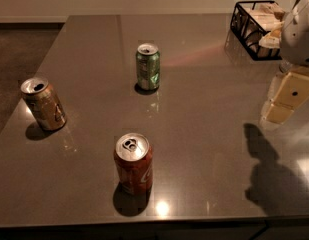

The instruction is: Move green can near orange can

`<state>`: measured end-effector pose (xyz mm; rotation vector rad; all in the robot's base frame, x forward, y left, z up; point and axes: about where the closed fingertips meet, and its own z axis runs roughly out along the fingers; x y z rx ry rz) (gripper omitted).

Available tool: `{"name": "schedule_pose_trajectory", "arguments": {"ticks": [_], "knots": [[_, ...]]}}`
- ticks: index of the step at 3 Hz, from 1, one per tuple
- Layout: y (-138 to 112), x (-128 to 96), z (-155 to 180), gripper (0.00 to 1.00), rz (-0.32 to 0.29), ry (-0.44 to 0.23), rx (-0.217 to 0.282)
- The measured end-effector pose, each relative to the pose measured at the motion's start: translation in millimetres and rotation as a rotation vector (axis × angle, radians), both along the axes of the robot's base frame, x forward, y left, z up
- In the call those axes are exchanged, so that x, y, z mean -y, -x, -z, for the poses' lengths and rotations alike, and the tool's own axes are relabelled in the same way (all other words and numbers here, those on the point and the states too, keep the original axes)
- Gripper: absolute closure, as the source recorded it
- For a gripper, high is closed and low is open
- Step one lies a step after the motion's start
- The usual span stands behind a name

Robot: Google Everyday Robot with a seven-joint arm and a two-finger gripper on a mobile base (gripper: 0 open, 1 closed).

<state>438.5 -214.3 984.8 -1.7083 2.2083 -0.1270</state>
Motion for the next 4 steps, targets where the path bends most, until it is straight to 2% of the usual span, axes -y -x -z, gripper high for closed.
{"name": "schedule_pose_trajectory", "arguments": {"ticks": [1,2,3,4], "knots": [[0,0,0,0.00,0.000,0.000,0.000],[-16,-8,2,0.00,0.024,-0.023,0.016],[-45,-20,9,0.00,0.083,-0.113,0.022],[-74,-44,17,0.00,0.113,-0.202,0.021]]}}
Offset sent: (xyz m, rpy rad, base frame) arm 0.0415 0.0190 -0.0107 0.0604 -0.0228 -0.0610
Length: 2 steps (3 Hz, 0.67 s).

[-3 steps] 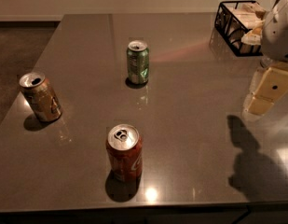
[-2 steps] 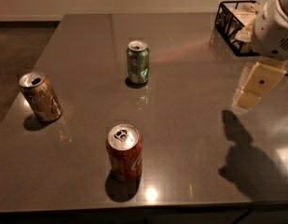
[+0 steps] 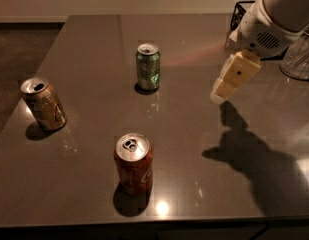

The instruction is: Move green can near orange can

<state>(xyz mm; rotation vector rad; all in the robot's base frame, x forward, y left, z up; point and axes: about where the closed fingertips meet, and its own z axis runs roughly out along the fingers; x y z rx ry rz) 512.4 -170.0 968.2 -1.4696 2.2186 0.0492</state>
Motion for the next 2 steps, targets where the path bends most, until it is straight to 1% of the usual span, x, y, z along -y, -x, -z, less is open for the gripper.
{"name": "schedule_pose_trajectory", "arguments": {"ticks": [2], "knots": [[-46,-59,15,0.00,-0.019,-0.146,0.011]]}}
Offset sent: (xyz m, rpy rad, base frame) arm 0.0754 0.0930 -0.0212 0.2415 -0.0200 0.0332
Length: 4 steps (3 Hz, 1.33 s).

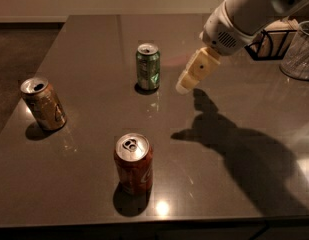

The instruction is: Move green can near orange can

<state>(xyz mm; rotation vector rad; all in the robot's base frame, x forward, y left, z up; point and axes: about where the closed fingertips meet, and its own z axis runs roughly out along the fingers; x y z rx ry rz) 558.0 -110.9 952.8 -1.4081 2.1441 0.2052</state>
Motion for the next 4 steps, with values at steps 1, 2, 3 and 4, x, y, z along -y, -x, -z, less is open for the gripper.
{"name": "schedule_pose_trajectory", "arguments": {"ticks": [1,2,3,4], "knots": [[-21,-37,2,0.00,-0.034,-0.071,0.006],[-44,-70,10,0.00,-0.069,-0.104,0.018],[-67,-88,21,0.00,-0.078,-0.112,0.022],[-82,-101,26,0.00,-0.088,-0.126,0.024]]}}
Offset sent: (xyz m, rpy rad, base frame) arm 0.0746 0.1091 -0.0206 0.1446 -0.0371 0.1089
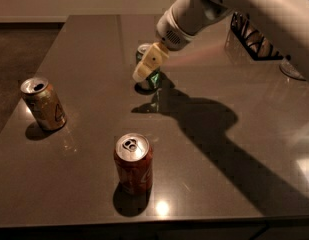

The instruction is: Move green can near orange can

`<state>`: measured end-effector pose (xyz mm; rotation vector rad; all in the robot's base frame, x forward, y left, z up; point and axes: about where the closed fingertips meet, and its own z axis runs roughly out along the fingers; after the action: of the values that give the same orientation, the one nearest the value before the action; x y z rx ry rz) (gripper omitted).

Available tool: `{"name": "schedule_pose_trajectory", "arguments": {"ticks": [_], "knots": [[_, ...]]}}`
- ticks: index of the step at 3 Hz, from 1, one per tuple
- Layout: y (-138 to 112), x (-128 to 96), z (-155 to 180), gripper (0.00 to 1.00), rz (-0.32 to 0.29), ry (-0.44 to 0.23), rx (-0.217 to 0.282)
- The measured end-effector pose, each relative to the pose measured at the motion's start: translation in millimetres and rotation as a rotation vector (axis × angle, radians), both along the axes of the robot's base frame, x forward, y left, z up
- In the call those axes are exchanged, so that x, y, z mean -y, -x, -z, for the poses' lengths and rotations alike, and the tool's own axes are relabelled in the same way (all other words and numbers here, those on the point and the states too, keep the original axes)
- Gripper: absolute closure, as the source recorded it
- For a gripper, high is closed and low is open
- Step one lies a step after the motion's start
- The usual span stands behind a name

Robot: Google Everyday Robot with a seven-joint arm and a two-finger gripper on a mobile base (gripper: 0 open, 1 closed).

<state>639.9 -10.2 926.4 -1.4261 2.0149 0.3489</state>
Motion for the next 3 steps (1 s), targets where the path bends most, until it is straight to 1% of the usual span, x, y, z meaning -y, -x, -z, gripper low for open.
{"name": "schedule_pose_trajectory", "arguments": {"ticks": [1,2,3], "knots": [[-7,-5,4,0.16,-0.004,-0.006,-0.006],[-10,-8,2,0.40,-0.012,-0.023,-0.009],[-7,-15,-6,0.63,-0.041,-0.030,-0.017]]}}
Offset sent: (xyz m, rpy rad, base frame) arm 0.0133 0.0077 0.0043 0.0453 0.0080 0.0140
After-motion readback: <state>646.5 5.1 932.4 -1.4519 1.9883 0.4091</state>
